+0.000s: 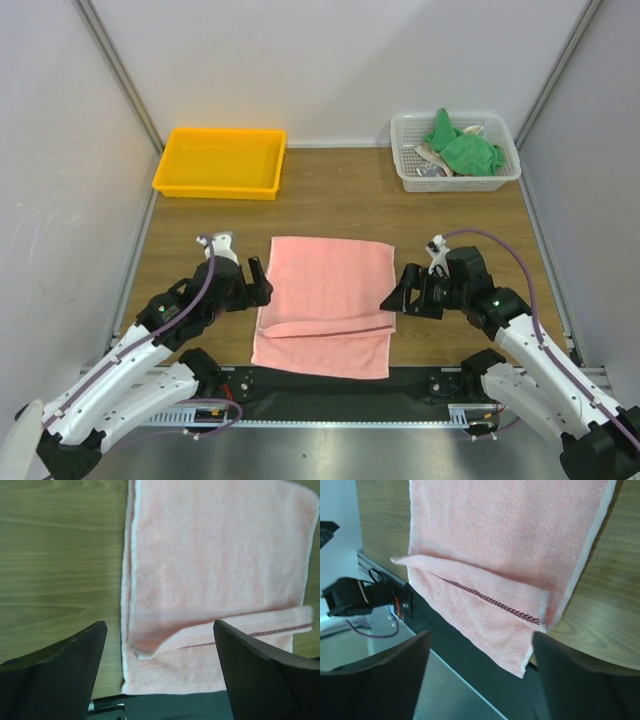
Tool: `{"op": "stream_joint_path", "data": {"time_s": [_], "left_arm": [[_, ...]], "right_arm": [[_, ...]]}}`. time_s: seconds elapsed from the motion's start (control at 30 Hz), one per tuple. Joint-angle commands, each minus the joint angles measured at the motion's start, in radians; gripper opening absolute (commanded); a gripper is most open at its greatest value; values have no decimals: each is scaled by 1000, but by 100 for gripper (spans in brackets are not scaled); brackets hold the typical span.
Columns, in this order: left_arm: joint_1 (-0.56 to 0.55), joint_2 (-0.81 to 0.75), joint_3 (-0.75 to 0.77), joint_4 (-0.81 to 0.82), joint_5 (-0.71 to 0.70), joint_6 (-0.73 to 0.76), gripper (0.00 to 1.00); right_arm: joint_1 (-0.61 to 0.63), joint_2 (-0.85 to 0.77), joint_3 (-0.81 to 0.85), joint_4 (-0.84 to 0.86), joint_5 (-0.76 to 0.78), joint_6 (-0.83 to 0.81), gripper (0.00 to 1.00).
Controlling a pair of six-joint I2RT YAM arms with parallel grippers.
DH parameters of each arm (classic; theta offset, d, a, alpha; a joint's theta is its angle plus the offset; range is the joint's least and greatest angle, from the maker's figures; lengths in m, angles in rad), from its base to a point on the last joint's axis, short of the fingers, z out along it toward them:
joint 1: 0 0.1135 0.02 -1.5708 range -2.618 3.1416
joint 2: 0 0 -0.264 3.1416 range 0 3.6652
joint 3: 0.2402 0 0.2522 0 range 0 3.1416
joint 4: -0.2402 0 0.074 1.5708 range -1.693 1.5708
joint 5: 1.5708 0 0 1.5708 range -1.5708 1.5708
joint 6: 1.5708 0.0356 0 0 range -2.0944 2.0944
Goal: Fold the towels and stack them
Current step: Fold the towel
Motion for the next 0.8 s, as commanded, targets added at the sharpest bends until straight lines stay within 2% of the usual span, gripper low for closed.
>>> {"op": "stream_joint_path", "data": {"time_s": [0.0, 0.1, 0.17, 0.2, 0.23, 0.27, 0.3, 0.33, 0.37, 0.43, 0.6, 0.77], "left_arm": [[-5, -30, 94, -23, -130, -12, 96], [-5, 30, 107, 76, -158, 21, 96], [-4, 126, 104, 192, -143, 43, 91], [-5, 163, 106, 233, -126, 49, 88], [-5, 198, 107, 275, -116, 57, 80], [-5, 279, 112, 352, -109, 80, 77], [-4, 318, 130, 380, -116, 93, 73], [-2, 361, 141, 406, -121, 112, 62], [-2, 433, 152, 444, -136, 136, 57], [14, 508, 175, 483, -159, 147, 42], [64, 698, 173, 632, -61, 143, 33], [87, 846, 201, 685, -40, 138, 22]], "right_arm": [[6, -13, 65, -20, 19, -15, 96], [6, 45, 91, 12, 137, 5, 97], [6, 108, 89, 102, 171, 25, 95], [6, 134, 88, 139, 209, 54, 91], [6, 182, 88, 209, 228, 71, 88], [6, 209, 86, 251, 240, 78, 86], [4, 236, 88, 286, 263, 88, 78], [4, 262, 94, 311, 280, 94, 73], [3, 320, 97, 369, 309, 94, 62], [-4, 378, 105, 413, 338, 95, 54], [-14, 562, 126, 594, 323, 83, 39], [-31, 716, 168, 677, 286, 75, 29]]}}
